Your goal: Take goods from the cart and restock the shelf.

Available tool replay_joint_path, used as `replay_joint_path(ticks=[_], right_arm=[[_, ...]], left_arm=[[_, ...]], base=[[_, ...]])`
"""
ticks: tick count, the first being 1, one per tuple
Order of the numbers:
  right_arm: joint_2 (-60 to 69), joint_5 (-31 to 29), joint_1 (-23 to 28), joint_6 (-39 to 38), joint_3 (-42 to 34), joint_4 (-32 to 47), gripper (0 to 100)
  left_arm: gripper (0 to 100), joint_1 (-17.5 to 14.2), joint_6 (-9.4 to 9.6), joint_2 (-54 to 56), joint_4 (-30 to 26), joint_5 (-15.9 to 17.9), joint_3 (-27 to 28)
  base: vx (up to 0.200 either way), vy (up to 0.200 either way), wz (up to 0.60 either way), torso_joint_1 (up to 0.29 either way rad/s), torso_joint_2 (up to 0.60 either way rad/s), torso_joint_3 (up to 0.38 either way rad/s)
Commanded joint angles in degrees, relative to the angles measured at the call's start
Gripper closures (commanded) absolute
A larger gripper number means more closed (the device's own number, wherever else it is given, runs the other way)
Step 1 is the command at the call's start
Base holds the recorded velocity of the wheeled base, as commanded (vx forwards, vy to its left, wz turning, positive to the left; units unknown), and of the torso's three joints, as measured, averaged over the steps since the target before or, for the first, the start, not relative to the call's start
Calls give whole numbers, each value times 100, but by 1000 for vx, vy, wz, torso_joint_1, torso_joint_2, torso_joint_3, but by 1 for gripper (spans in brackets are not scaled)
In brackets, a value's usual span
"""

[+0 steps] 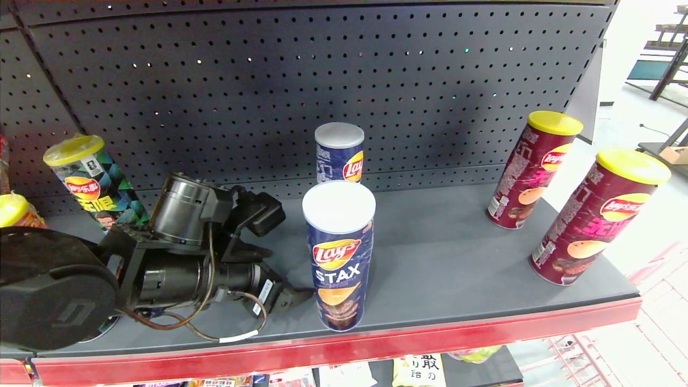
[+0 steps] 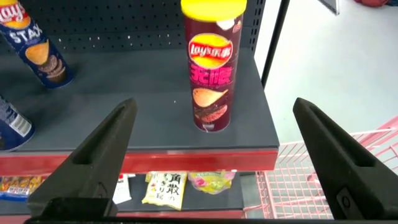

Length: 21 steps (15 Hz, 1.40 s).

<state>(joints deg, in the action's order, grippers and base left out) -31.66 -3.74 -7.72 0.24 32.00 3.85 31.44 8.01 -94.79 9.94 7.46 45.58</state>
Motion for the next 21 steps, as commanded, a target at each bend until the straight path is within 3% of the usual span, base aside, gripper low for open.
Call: replay_joint_path(ticks=[1,4,5,7,8,9,11,16,17,18,19,21], right_arm=[[28,5,-2,2,-54,1,0],[55,23,-11,2,-168,1,0],[81,75,-37,2,-291,-7,0],[248,348,-37,2,-563,-7,0],[248,348,-37,2,-563,-7,0],[512,480,-28,20,-906,-16,0],[907,453,-28,55,-1222,-7,0],[1373,532,-37,46,-1513,-16,0],[1531,656,-37,46,-1592,-16,0],[1619,708,-37,46,-1627,-7,0],[1716,735,-37,46,-1688,-16,0],[2076,743,-37,46,-1934,-7,0]], left_arm=[[0,-147,-1,312,0,1,-155],[0,-226,8,1016,-9,10,-700],[0,-200,52,1675,-18,1,-1201],[0,-77,60,2712,-290,-34,-1596],[0,-77,60,2712,-290,-34,-1596],[0,-59,60,3617,-1029,-157,-1517],[0,-59,157,4575,-1547,-403,-1517],[0,-59,342,6096,-2391,-421,-1508],[0,-59,491,6720,-2769,-421,-1499],[0,-68,517,7062,-3006,-438,-1526],[0,-112,526,7317,-3261,-500,-1517],[0,-455,526,7730,-3621,-948,-1543]], base=[[0,0,0,0,0,0],[0,0,0,0,0,0],[0,0,0,0,0,0],[0,0,0,0,0,0],[0,0,0,0,0,0],[0,0,0,0,0,0],[0,0,0,0,0,0],[0,0,0,0,0,0],[0,0,0,0,0,0],[0,0,0,0,0,0],[0,0,0,0,0,0],[0,0,0,0,0,0]])
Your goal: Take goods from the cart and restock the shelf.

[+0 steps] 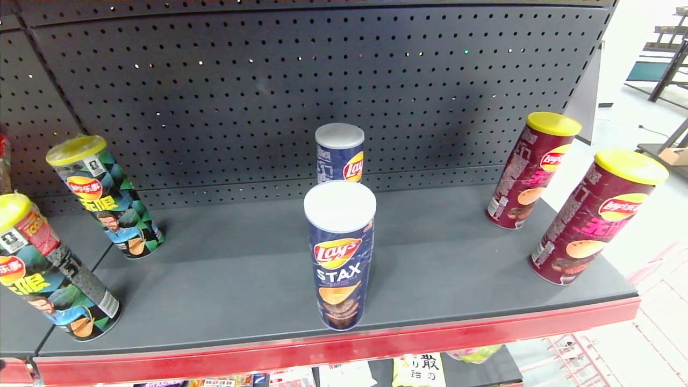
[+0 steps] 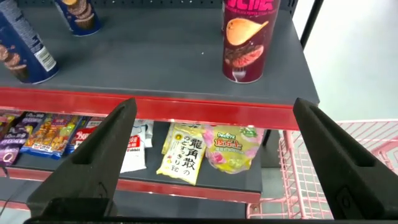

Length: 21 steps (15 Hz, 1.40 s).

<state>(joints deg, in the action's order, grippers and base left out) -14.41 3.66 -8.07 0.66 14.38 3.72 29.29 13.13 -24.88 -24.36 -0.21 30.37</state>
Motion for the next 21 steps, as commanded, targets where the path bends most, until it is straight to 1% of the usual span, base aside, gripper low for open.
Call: replay_joint_path(ticks=[1,2,3,4,5,6,7,8,9,10,11,12,13,14,15,16,17,18,19,20,21], right_arm=[[588,39,-10,13,-331,15,0],[791,65,-10,13,-454,15,0],[878,39,-2,13,-524,6,0],[878,21,-2,13,-533,15,0],[878,3,-2,13,-542,15,0],[870,-76,7,4,-586,15,0],[843,-234,60,4,-595,15,0],[747,-436,113,4,-595,15,0],[703,-541,130,4,-595,15,0],[685,-708,201,4,-604,24,0],[764,-752,245,4,-647,103,0],[887,-770,262,13,-683,235,0],[887,-893,262,-4,-832,270,0],[887,-937,262,-22,-1069,156,0],[887,-902,262,-57,-1228,-196,0],[887,-788,262,-48,-1298,-433,0],[887,-559,262,-31,-1324,-486,0],[887,-172,262,-48,-1342,-504,0],[887,-164,262,22,-1333,-504,0],[887,-216,262,110,-1333,-504,0],[887,-541,271,136,-1315,-442,0]], left_arm=[[0,-468,5,862,-298,-243,-22],[0,-776,5,950,-377,-243,-13],[0,-1207,-47,994,-394,-252,4],[0,-1769,-144,1047,-412,-252,4],[0,-2428,-293,1082,-491,-243,4],[0,-2885,-408,1135,-579,-234,-4],[0,-3105,-557,1293,-746,-217,-57],[0,-3123,-680,1627,-966,-208,-268],[0,-3114,-689,1882,-1027,-208,-426],[0,-3044,-750,2427,-1001,-225,-848],[0,-2965,-865,2488,-904,-225,-1059],[0,-2965,-944,2488,-772,-173,-1200],[0,-2965,-1058,2488,-8,126,-1666],[0,-2965,-1067,2488,1117,399,-2298],[0,-2965,-1093,2488,2128,610,-2747],[0,-2956,-1172,2488,2488,768,-2914],[0,-2956,-1172,2488,2488,794,-2914],[0,-2956,-1190,2488,2532,706,-2949],[0,-2956,-1190,2488,2620,214,-2975],[0,-2956,-1199,2488,2682,-348,-3010],[0,-2956,-1234,2488,2691,-436,-3019]], base=[[0,0,0,0,0,0],[0,0,0,0,0,0],[0,0,0,0,0,0],[0,0,0,0,0,0],[0,0,0,0,0,0],[0,0,0,0,0,0],[0,0,0,0,0,0],[0,0,0,0,0,0],[0,0,0,0,0,0],[0,0,0,0,0,0],[0,0,0,0,0,0],[0,0,0,0,0,0],[0,0,0,0,0,0],[0,0,0,0,0,0],[0,0,0,0,0,0],[0,0,0,0,0,0],[0,0,0,0,0,0],[0,0,0,0,0,0],[0,0,0,0,0,0],[0,0,0,0,0,0],[0,0,0,0,0,0]])
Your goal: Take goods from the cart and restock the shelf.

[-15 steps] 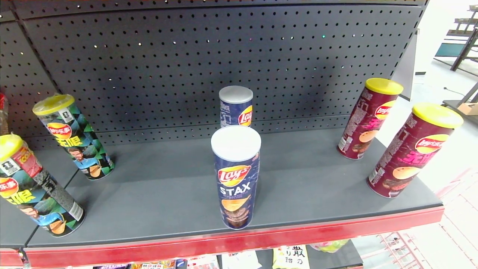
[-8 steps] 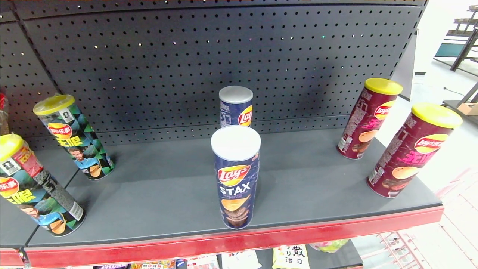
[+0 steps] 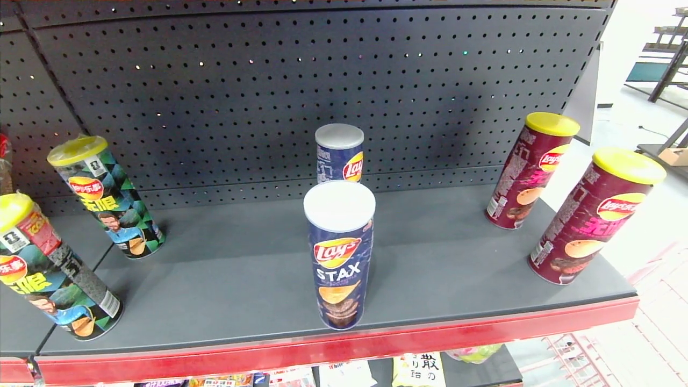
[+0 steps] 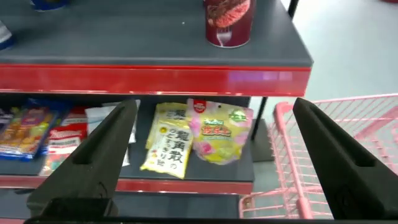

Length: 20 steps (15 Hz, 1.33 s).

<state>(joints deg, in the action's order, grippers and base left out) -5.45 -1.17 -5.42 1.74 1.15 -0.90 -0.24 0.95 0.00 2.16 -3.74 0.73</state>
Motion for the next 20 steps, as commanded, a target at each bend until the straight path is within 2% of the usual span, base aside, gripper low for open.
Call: replay_joint_path(ticks=[1,3,5,6,7,9,13,15,20], right_arm=[[-70,-463,-38,-34,35,64,0],[-18,196,-117,54,-18,-33,0],[-26,249,-125,-51,-115,73,0],[-26,240,-143,-78,-115,73,0],[-26,108,-134,-104,-115,73,0],[-26,47,-134,-139,-115,73,0],[-26,47,-134,-148,-115,73,0],[-26,47,-134,-148,-115,73,0],[-26,47,-134,-148,-115,73,0]], left_arm=[[0,-2,-60,0,39,172,-56],[0,-2,2,0,39,743,-47],[0,-2,19,0,-5,946,-20],[0,-2,116,0,-5,937,-29],[0,-2,336,0,13,910,-47],[0,-2,450,0,-5,831,-47],[0,-2,423,0,-5,822,-47],[0,-2,344,0,13,822,-56],[0,-2,406,0,4,840,-47]], base=[[0,0,0,0,0,0],[0,0,0,0,0,0],[0,0,0,0,0,0],[0,0,0,0,0,0],[0,0,0,0,0,0],[0,0,0,0,0,0],[0,0,0,0,0,0],[-200,0,0,2,2,2],[-40,0,0,4,1,0]])
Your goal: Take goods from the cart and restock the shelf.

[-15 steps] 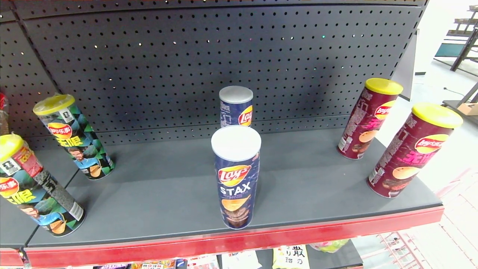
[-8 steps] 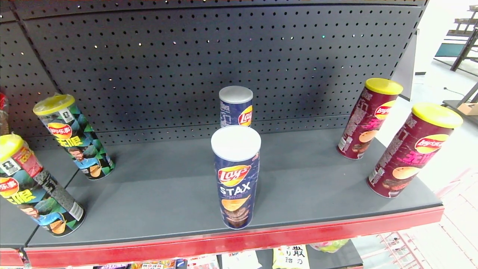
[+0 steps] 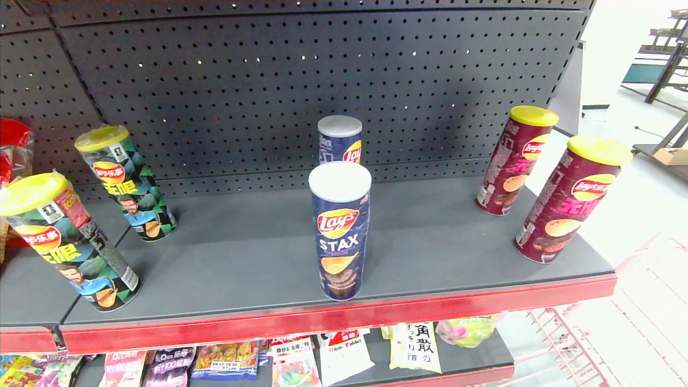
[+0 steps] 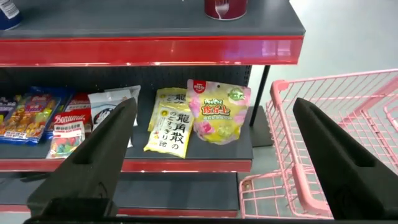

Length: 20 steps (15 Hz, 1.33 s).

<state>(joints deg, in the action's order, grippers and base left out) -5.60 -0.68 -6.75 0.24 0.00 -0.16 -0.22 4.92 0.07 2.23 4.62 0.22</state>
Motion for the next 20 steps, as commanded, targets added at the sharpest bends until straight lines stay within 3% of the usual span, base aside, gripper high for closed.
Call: replay_joint_path(ticks=[1,4,7,13,20], right_arm=[[-12,-2,-10,11,0,-2,0],[-12,-2,-10,11,0,-2,0],[-12,-2,-10,11,0,-2,0],[-12,-2,-10,11,0,-2,0],[-12,7,-10,11,0,-2,0]], left_arm=[[0,-4,8,-7,-3,4,4],[0,-4,17,-7,-3,4,4],[0,-4,17,-7,-3,13,4],[0,-4,17,-7,-3,4,4],[0,-4,79,-7,-3,-5,4]], base=[[0,0,0,0,0,0],[0,0,0,0,0,0],[0,0,600,1,1,7],[0,0,0,0,0,0],[0,-200,0,7,4,4]])
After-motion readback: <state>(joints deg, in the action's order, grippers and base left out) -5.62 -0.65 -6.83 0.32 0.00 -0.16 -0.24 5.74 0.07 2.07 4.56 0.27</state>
